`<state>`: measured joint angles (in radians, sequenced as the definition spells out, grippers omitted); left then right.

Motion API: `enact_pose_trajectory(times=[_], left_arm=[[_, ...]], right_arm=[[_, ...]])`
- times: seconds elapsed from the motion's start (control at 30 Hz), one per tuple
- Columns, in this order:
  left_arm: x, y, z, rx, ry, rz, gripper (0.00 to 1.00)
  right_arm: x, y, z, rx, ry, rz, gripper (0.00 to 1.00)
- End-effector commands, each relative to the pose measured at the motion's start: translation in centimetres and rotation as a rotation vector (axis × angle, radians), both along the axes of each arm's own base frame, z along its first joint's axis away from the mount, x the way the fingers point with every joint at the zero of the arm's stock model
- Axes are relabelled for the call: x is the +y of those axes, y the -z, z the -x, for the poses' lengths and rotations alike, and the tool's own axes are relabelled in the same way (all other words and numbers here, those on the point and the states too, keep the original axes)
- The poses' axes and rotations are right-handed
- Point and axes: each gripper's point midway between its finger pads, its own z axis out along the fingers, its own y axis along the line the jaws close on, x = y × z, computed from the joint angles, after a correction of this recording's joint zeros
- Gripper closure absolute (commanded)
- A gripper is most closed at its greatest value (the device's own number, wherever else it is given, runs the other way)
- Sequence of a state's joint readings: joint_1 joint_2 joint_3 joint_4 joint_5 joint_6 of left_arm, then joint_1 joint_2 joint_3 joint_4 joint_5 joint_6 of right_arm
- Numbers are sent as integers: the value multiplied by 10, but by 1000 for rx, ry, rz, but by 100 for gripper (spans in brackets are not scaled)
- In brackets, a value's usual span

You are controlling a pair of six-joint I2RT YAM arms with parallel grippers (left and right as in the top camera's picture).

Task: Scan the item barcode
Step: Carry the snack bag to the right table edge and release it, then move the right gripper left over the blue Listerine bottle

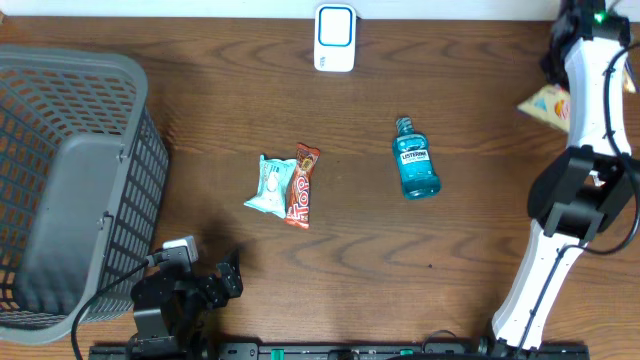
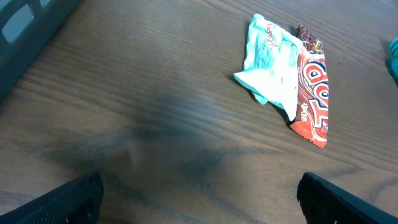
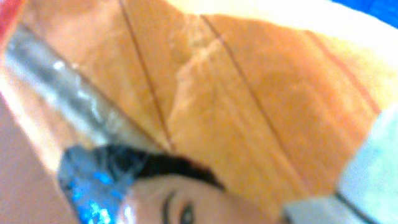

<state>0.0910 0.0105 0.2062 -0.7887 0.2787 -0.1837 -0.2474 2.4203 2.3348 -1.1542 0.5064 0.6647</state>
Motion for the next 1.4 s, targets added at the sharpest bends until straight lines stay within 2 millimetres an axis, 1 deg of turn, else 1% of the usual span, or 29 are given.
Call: enact_pose_trajectory(times=[0.0,0.03,0.07,0.1,0.13,0.17,0.23,0.3,0.33,0.37,0.4,0.43,0.5,0.57,0.63,0.73,0.8,0.83,0.87,0.93,0.97,1.0,1.1,1.23,1.27,1.37], left_arm=[[0,14,11,73,-5,8,2],[0,14,11,73,-5,8,2],[0,14,11,73,-5,8,2],[0,14,11,73,-5,8,2],[0,14,11,73,-5,8,2],[0,14,11,73,-5,8,2],[0,14,11,73,-5,8,2],[0,14,11,73,-5,8,2],[0,14,11,73,-5,8,2],[0,14,11,73,-5,8,2],[0,14,11,73,-5,8,2],[0,14,11,73,-5,8,2],[0,14,11,73,-5,8,2],[0,14,11,73,-5,8,2],[0,14,11,73,-5,8,2],[0,14,11,73,-5,8,2],[0,14,11,73,-5,8,2],[0,14,11,73,-5,8,2],[0,14,11,73,-5,8,2],[0,14,11,73,-5,8,2],[0,14,11,73,-5,8,2],[0,14,11,73,-5,8,2],[0,14,11,73,-5,8,2],[0,14,11,73,-5,8,2],[0,14,11,73,-5,8,2],[0,14,11,73,-5,8,2]], right_arm=[[-38,41,21,103,54,2,99],[-53,55,31,127,90,-8,99],[-62,59,36,134,108,-11,99],[-71,59,40,132,126,-9,99],[-79,58,43,123,142,-4,97],[-87,54,45,110,156,0,91],[-104,42,50,99,169,27,75],[-120,28,58,93,184,53,67],[-126,22,61,87,196,58,64],[-132,14,64,69,208,57,52],[-134,7,65,46,212,47,31],[-133,-12,60,-35,197,-3,11],[-123,-37,50,-131,160,-65,1],[-102,-69,38,-246,90,-150,1],[-74,-102,27,-351,6,-239,1],[-17,-158,23,-480,-143,-374,1],[17,-185,24,-521,-222,-420,1],[54,-204,29,-518,-286,-434,1],[70,-209,31,-509,-312,-435,1],[111,-215,36,-470,-378,-446,1],[128,-214,37,-447,-409,-455,1],[151,-212,39,-414,-458,-468,1],[206,-199,48,-305,-580,-490,1],[258,-177,63,-162,-664,-456,1],[279,-168,71,-98,-703,-419,1],[310,-154,85,-9,-769,-364,1]])
